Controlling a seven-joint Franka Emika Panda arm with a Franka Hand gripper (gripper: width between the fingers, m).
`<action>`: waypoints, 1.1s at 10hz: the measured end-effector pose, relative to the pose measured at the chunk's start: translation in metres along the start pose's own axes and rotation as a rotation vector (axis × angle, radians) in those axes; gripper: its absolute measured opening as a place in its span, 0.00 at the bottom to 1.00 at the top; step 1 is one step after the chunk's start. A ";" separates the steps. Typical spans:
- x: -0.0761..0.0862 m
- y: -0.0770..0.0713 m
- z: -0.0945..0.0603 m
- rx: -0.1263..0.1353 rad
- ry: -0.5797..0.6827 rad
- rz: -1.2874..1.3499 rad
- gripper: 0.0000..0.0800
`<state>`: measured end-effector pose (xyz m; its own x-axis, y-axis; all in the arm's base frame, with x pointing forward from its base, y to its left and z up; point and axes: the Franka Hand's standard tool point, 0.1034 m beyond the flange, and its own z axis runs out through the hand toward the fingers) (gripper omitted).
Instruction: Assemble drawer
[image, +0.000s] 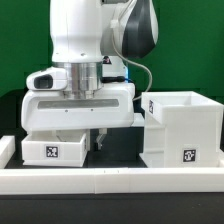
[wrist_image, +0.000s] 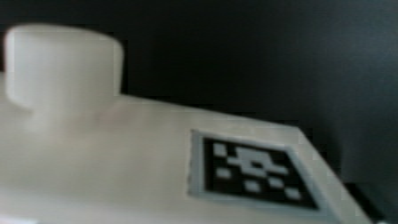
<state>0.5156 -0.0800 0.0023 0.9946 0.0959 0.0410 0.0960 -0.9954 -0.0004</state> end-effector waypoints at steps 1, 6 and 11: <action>-0.003 -0.001 0.001 0.001 -0.004 -0.001 0.47; -0.003 -0.002 0.000 0.001 -0.005 -0.003 0.05; 0.000 -0.005 -0.005 -0.004 0.002 -0.171 0.05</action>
Offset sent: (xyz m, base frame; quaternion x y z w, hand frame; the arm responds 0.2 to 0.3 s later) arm -0.0043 0.0017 -0.0048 -0.0060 0.0008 -0.0046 1.0000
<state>0.5152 -0.0753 0.0078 0.9638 0.2634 0.0421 0.2632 -0.9647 0.0110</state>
